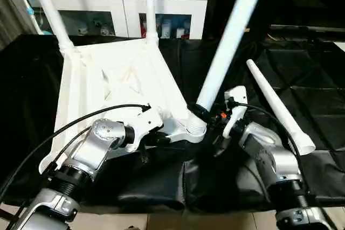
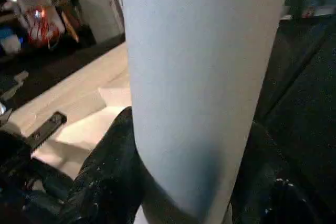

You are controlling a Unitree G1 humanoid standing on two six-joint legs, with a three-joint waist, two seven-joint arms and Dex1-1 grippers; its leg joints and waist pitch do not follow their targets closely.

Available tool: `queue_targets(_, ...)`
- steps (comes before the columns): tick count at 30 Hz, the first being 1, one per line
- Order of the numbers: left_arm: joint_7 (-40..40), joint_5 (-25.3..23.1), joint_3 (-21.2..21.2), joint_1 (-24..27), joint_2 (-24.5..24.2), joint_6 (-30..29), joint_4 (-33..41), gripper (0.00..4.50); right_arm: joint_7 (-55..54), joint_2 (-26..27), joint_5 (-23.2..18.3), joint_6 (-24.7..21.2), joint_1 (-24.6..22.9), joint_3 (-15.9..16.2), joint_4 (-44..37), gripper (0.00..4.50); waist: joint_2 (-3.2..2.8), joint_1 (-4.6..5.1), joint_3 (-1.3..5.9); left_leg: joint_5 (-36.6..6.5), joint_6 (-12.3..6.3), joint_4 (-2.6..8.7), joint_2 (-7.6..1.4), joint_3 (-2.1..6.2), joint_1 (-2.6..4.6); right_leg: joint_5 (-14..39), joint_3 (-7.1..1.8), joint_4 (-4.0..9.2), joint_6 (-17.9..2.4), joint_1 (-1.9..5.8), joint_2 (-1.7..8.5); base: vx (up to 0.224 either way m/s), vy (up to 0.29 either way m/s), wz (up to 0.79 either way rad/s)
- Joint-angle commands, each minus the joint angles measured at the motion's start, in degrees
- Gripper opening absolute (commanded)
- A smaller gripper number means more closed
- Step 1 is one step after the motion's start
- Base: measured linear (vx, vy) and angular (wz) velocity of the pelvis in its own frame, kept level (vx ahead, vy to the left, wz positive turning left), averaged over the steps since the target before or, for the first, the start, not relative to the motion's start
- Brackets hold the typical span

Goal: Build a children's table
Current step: Insert table leg to table base

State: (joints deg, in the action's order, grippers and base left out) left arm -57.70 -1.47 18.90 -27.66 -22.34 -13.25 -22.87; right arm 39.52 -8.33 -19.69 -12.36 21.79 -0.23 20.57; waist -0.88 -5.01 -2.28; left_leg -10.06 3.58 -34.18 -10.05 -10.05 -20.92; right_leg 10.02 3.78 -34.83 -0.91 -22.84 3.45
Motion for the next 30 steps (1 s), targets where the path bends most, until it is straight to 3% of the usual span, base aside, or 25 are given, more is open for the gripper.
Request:
queue_targets(1, -0.5, -0.3, 1.0, 0.2, 0.2, 0.0, -1.3, 0.00, -1.7, -0.3, 1.6, -0.5, -1.9, -0.4, 2.9, 1.86, -0.32, 0.25, 2.87, -19.3, -0.08, 4.86, -3.05, 1.52, 0.78, 21.5, -3.06, 5.35, -8.6, 2.01, 5.00, 0.000, 0.000, 0.00)
queue_targets(4, -0.6, -0.4, 1.0, -0.1, 0.1, 0.2, -1.7, 0.00, -1.5, -0.8, 3.3, 0.8, -2.6, 0.6, 2.5, 1.86, -0.61, 0.28, 2.80, -20.4, 0.03, 4.91, -3.04, 1.55, 0.92, 23.0, -2.97, 5.51, -8.5, 1.87, 5.03, 0.000, 0.000, 0.00)
queue_targets(14, -0.1, -0.5, 0.5, -0.7, 0.5, 0.7, -2.8, 0.00, -2.7, -1.9, 7.1, 4.5, -5.1, 4.0, -3.1, 1.86, -0.28, 0.29, 2.58, -21.7, -0.04, 5.10, -3.05, 1.66, 0.95, 27.8, -3.03, 6.07, -6.4, 1.53, 5.17, 0.000, 0.000, 0.00)
queue_targets(16, 0.0, -0.5, 0.5, -0.6, 0.6, 0.7, -2.7, 0.00, -3.1, -1.6, 7.3, 5.3, -5.5, 4.0, -3.6, 1.86, -0.08, 0.38, 2.54, -22.1, -0.14, 5.15, -3.03, 1.70, 0.91, 29.2, -3.02, 6.25, -5.8, 1.46, 5.16, 0.000, 0.000, 0.00)
queue_targets(19, 0.1, -0.5, 0.4, -0.4, 0.6, 0.7, -2.6, 0.00, -6.0, 0.9, 6.4, 8.8, -6.7, 2.3, -4.1, 1.86, -0.25, 0.36, 2.52, -22.4, -0.06, 5.22, -3.10, 1.71, 0.94, 29.5, -3.11, 6.42, -5.7, 1.17, 5.28, 0.000, 0.000, 0.00)
queue_targets(27, -0.2, -0.6, 0.4, -0.6, 0.3, 0.6, -2.7, 0.00, -6.0, 1.7, 5.3, 8.0, -8.1, 2.1, -2.0, 1.86, -0.50, 0.46, 2.51, -22.8, -0.14, 5.61, -3.17, 1.82, 0.88, 28.1, -3.07, 6.50, -5.9, 1.39, 5.19, 0.000, 0.000, 0.00)
queue_targets(28, -0.3, -0.6, 0.5, -0.5, 0.2, 0.6, -2.6, 0.00, -5.9, 1.3, 5.6, 8.3, -8.3, 2.2, -2.1, 1.86, -0.82, 0.40, 2.56, -22.8, -0.08, 5.62, -3.15, 1.85, 0.88, 27.7, -3.08, 6.43, -6.1, 1.47, 5.26, 0.000, 0.000, 0.00)
queue_targets(30, -0.4, -0.6, 0.5, -0.5, 0.1, 0.6, -2.5, 0.00, -5.9, 1.1, 6.1, 8.7, -8.3, 2.5, -2.2, 1.86, -0.59, 0.44, 2.61, -22.5, -0.14, 5.69, -3.18, 1.80, 0.88, 26.8, -3.06, 6.44, -6.2, 1.54, 5.19, 0.000, 0.000, 0.00)
